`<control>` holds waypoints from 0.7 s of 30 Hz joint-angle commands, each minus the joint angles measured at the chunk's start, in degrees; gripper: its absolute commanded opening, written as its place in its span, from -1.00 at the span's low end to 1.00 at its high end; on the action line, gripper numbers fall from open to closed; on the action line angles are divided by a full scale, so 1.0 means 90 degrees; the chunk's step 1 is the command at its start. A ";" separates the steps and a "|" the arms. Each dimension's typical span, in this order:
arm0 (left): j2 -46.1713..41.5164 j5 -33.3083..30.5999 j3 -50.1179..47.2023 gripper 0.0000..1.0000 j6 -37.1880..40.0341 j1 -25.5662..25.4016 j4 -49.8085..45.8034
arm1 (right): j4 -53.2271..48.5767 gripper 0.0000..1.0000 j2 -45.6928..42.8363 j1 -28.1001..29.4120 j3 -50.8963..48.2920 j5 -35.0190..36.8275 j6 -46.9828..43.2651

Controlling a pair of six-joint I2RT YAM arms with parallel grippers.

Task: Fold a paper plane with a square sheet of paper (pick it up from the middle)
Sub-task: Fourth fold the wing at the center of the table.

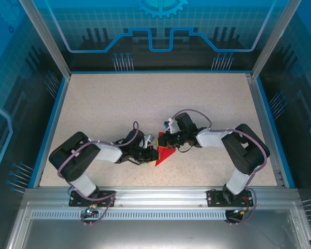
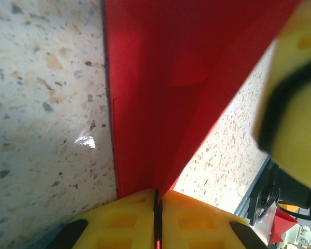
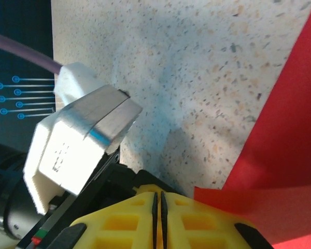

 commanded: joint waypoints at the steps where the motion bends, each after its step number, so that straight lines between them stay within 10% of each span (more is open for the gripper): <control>1: 0.0108 0.0176 0.0056 -0.76 0.0103 0.0125 -0.0020 | 0.0229 -0.76 0.0248 -0.0081 -0.0009 0.0087 0.0186; 21: -0.0171 0.0073 0.0065 -0.44 0.0383 0.0163 -0.0667 | 0.0174 -0.77 0.0674 -0.0408 0.0104 0.0132 0.0054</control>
